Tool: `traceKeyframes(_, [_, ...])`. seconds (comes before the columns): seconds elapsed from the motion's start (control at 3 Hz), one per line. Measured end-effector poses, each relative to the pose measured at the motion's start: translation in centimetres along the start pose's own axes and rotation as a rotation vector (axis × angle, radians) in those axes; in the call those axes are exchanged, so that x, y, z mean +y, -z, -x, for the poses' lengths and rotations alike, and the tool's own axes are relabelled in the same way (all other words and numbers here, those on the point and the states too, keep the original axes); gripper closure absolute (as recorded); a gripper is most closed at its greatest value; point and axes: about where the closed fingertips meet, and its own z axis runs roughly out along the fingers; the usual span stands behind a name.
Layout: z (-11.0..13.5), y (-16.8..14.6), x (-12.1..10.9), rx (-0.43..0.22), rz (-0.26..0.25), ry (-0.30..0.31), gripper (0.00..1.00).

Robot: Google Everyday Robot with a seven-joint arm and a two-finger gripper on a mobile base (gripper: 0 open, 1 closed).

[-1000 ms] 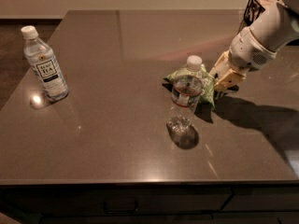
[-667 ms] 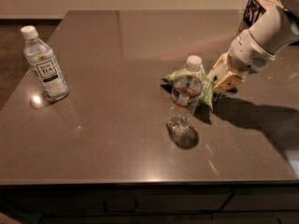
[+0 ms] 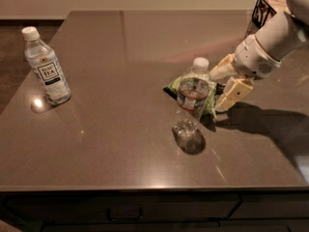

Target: Move green jalapeno chip bag near water bottle

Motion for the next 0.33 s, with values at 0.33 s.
traceKeyframes(0.33, [0.05,-0.13,-0.06,-0.001,0.0,0.001,0.0])
